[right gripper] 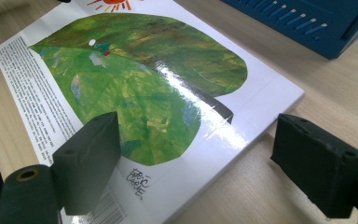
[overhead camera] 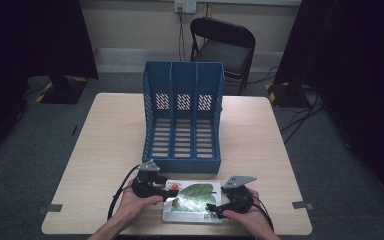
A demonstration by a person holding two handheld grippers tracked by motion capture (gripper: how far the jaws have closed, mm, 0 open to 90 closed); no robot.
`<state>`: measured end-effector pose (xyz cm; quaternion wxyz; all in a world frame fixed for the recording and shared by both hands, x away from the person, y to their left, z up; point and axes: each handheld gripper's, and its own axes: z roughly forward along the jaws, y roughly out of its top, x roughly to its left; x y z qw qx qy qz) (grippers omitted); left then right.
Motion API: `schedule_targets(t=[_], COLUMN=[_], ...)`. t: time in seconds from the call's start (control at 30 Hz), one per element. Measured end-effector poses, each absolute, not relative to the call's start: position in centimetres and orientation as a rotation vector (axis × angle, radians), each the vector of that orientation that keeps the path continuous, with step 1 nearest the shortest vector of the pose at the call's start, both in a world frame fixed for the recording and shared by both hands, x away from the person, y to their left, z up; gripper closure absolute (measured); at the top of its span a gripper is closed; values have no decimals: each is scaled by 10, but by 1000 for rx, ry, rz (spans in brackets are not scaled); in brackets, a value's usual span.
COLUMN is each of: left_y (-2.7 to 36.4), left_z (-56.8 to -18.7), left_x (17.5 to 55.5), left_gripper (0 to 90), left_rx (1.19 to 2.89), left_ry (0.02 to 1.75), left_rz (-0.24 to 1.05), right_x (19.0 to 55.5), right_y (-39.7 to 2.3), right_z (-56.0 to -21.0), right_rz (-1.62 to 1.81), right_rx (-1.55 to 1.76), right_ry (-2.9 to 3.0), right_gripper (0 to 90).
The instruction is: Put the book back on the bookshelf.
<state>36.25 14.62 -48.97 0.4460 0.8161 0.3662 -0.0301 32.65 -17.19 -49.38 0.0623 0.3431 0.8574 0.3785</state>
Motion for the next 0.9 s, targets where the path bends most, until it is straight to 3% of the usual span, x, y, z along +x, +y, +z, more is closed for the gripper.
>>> schedule_targets(t=[0.2,0.53,0.9], left_y=[148,150,161], left_z=[-491,-492,-496], left_x=[365,366,369], left_gripper=[250,246,253], left_rx=[1986,1958,1804], left_ry=[931,952,1013], left_rz=[-106,-137,-254], right_x=[322,313,312], right_y=[-169,-169,-166], right_z=[-494,-494,-494], right_rz=[1137,1142,1161], right_rx=[1010,963,967], right_ry=[2600,2619,2592], right_gripper=[91,71,58])
